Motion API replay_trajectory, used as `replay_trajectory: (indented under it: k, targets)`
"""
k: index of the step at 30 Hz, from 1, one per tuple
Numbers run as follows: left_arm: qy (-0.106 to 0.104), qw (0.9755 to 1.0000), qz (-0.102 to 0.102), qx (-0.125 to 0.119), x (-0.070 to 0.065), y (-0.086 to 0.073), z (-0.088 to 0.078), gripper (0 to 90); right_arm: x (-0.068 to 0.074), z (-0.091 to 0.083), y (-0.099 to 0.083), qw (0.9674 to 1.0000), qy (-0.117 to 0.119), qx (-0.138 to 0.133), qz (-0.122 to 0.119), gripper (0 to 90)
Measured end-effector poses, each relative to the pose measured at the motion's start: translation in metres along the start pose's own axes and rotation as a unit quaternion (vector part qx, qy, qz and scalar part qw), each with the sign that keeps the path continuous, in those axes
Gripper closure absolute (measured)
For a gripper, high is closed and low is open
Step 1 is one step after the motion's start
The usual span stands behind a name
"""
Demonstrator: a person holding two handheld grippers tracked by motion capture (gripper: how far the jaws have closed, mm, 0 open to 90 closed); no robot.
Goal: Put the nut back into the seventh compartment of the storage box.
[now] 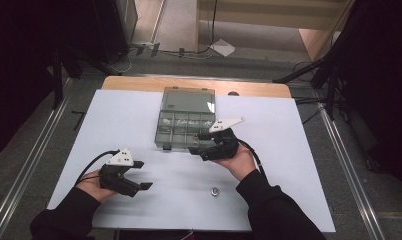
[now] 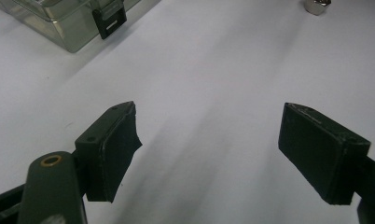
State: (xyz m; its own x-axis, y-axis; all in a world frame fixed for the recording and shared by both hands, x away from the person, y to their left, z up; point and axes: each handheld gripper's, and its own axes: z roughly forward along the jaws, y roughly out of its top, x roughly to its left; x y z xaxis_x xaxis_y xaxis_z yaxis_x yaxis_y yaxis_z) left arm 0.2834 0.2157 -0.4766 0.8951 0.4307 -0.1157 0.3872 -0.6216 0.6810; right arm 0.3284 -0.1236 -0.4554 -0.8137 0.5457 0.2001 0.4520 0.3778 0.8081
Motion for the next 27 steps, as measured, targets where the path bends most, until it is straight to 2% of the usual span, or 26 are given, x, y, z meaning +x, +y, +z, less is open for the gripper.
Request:
replay_trajectory:
  k: [9,18,27]
  targets:
    - [0.000,1.0000,0.000,0.000,0.000,0.000,0.001,19.7,0.012,-0.016,-0.009,0.9993,0.013,-0.006,-0.034,33.9]
    - [0.000,1.0000,-0.002,0.003,0.000,0.000,0.001,19.7,0.017,-0.026,-0.018,0.9988,0.016,-0.007,-0.046,33.8]
    - [0.001,1.0000,-0.001,0.004,0.000,0.000,0.001,19.7,0.025,-0.034,-0.024,0.9981,0.029,-0.007,-0.054,33.6]
